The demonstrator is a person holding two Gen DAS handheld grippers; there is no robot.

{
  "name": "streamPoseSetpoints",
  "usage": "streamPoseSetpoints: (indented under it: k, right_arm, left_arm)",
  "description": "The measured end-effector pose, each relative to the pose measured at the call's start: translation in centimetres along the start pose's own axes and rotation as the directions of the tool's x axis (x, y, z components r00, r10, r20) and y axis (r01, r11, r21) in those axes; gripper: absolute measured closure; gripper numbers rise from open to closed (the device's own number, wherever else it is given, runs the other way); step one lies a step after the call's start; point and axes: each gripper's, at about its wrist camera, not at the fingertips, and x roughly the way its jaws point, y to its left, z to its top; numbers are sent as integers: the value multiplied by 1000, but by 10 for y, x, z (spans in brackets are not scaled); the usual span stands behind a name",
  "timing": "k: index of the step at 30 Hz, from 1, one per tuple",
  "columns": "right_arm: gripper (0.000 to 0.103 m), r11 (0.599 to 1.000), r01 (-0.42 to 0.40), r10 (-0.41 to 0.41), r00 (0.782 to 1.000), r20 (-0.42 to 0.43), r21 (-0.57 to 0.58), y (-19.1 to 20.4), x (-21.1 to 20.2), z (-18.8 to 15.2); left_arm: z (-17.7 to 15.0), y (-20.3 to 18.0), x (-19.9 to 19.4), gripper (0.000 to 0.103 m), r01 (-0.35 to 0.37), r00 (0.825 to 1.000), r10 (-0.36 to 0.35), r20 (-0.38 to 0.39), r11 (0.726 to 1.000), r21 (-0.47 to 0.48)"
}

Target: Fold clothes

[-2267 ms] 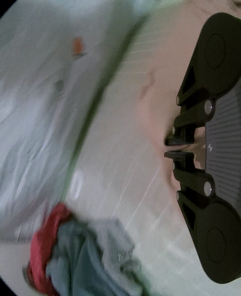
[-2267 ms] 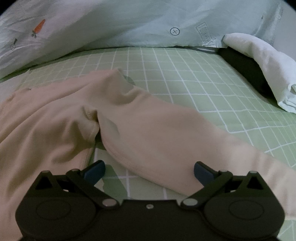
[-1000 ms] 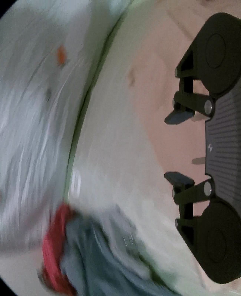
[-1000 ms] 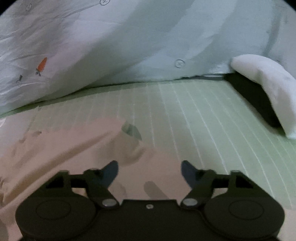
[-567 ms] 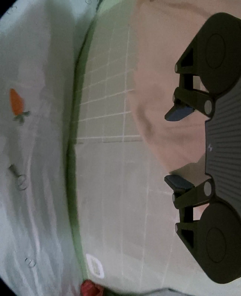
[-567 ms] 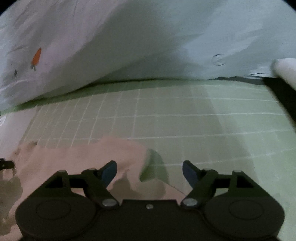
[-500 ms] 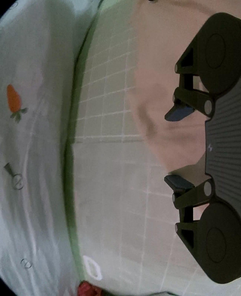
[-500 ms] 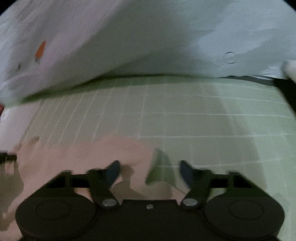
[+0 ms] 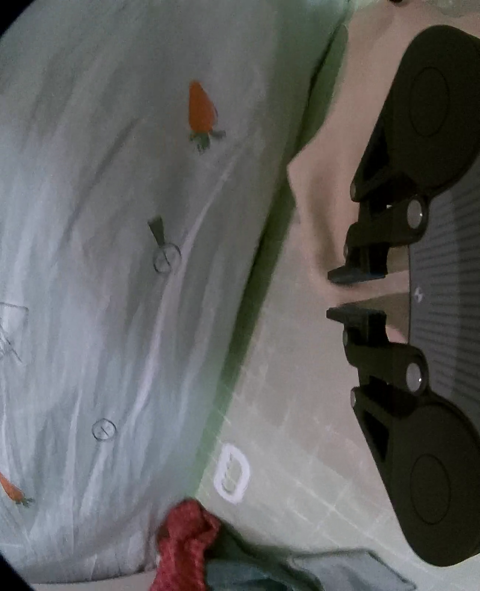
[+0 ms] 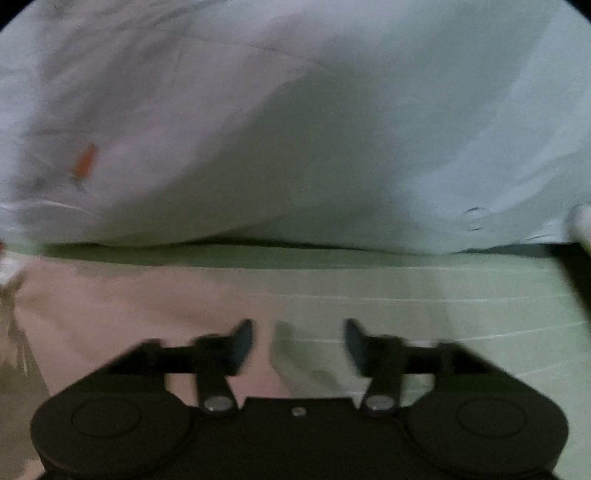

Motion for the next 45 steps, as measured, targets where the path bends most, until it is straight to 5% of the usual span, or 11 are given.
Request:
streamPoseSetpoints:
  k: [4,13,23,26,27,28,33,36,39,42,45]
  right_arm:
    - [25,998,-17,18,1000,-7,53,-3,-40,-27]
    - [30,992,-39,63,977,-202,122,-11,-127,-146]
    - [31,985,-86,126,951,-284,150,13,-185,-200]
    - [55,988,-115,142,943,-301,105,22,-192,-210]
    - [78,989,-124,144,943,-300,86,25,-196,-213]
    - [99,987,-133,154,941,-302,90,25,-198,-214]
    - [99,983,-139,163,961,-225,118,20,-231,-204]
    - [99,990,-114,134,949,-286,84,25,-224,-212]
    - [91,997,-68,78,940,-333,42,32,-219,-216]
    - [44,1000,2,-11,957,-290,-29,41,-226,-210]
    - [33,997,49,-63,966,-250,-62,52,-229,-204]
  left_arm:
    - [-17,6,-31,50,13,1000,-13,7,999,44]
    - [-132,51,-124,50,-17,981,9,-195,999,-38]
    - [-213,78,-189,45,-85,948,66,-310,995,-48]
    - [-225,79,-195,48,-52,943,32,-331,997,-51]
    - [-229,79,-196,56,-42,943,19,-331,997,-60]
    - [-232,79,-196,93,-37,946,12,-325,997,-72]
    - [-232,85,-213,98,-19,957,-25,-288,989,-149]
    - [-237,90,-214,96,-23,953,-31,-300,985,-174]
    - [-242,99,-215,91,-37,949,-33,-314,976,-213]
    - [-236,113,-226,71,-62,961,-7,-278,969,-238]
    - [-229,139,-233,65,-122,970,53,-238,950,-289]
